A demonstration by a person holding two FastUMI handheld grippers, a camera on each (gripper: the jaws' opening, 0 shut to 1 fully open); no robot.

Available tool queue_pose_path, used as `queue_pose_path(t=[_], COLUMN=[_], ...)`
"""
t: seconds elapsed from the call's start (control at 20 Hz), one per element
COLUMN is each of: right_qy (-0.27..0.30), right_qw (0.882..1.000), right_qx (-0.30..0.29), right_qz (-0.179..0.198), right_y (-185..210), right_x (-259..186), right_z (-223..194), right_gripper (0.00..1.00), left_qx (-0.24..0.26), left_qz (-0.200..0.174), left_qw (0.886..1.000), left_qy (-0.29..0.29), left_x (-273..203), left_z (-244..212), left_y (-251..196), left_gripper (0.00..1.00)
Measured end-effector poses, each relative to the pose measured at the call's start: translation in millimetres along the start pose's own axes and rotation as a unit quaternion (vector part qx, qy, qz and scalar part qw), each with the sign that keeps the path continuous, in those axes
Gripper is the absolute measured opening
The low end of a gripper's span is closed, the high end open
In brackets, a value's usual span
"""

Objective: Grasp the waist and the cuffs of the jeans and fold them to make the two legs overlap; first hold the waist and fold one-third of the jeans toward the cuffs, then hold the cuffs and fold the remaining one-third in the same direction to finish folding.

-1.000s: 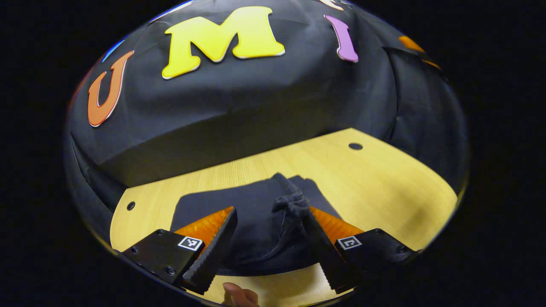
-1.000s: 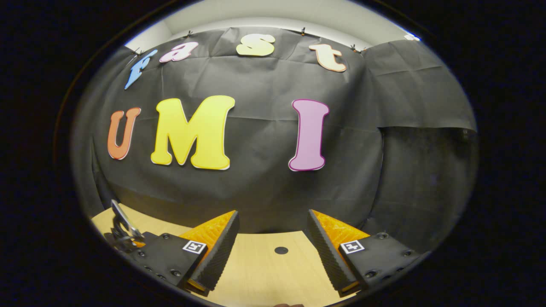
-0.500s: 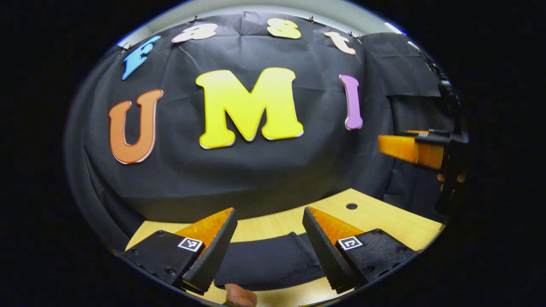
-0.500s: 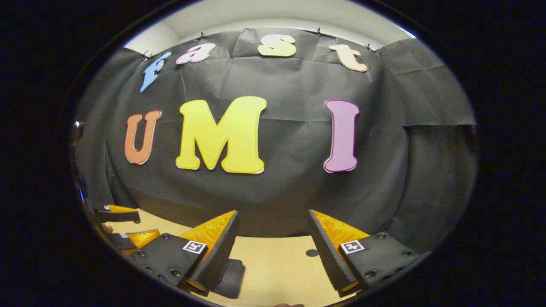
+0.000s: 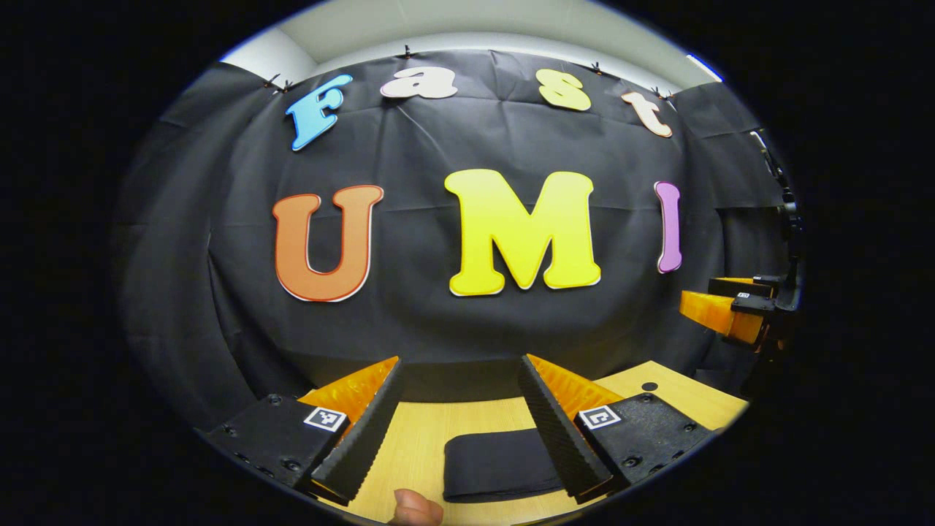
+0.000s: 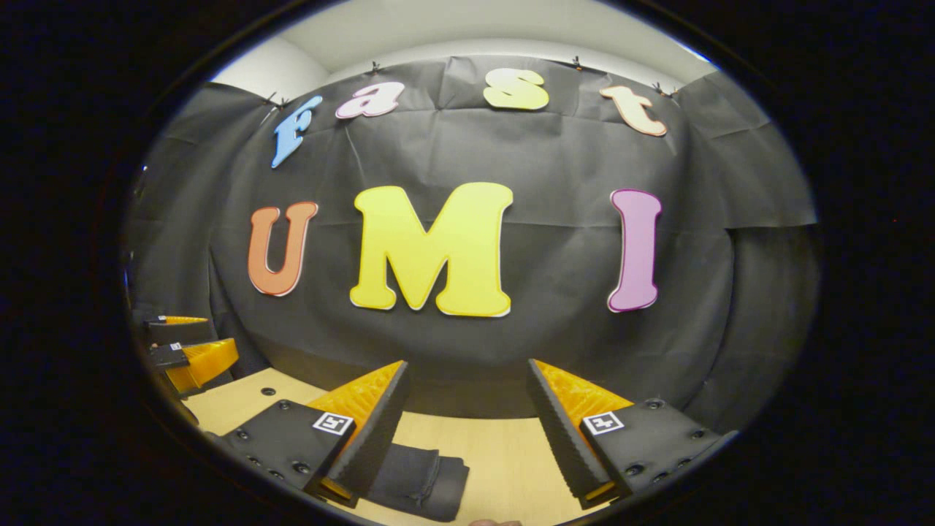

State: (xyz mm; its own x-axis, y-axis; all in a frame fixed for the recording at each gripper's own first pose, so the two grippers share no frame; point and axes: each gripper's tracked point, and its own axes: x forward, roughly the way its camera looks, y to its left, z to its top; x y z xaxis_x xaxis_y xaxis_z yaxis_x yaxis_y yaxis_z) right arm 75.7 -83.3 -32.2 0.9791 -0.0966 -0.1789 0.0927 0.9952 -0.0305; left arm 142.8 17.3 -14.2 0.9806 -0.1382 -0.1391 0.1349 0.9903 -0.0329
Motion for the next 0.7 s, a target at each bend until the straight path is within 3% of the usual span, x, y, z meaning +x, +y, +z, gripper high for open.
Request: queue_pose_path(t=[0.3, 0.7], right_qy=[0.030, 0.012], right_qw=[0.999, 0.999], right_qx=[0.001, -0.014], right_qz=[0.026, 0.031], right_y=[37.1, 47.5], right_x=[-10.6, -17.5], right_z=[-20.5, -9.3], right_gripper=[0.98, 0.98], left_qx=[-0.013, -0.026], left_qz=[0.010, 0.018], left_qw=[1.000, 0.999], left_qy=[0.007, 0.012], left_x=[-14.5, -18.4], left_z=[-10.5, -10.7], left_y=[25.8, 47.6], left_gripper=[0.99, 0.99])
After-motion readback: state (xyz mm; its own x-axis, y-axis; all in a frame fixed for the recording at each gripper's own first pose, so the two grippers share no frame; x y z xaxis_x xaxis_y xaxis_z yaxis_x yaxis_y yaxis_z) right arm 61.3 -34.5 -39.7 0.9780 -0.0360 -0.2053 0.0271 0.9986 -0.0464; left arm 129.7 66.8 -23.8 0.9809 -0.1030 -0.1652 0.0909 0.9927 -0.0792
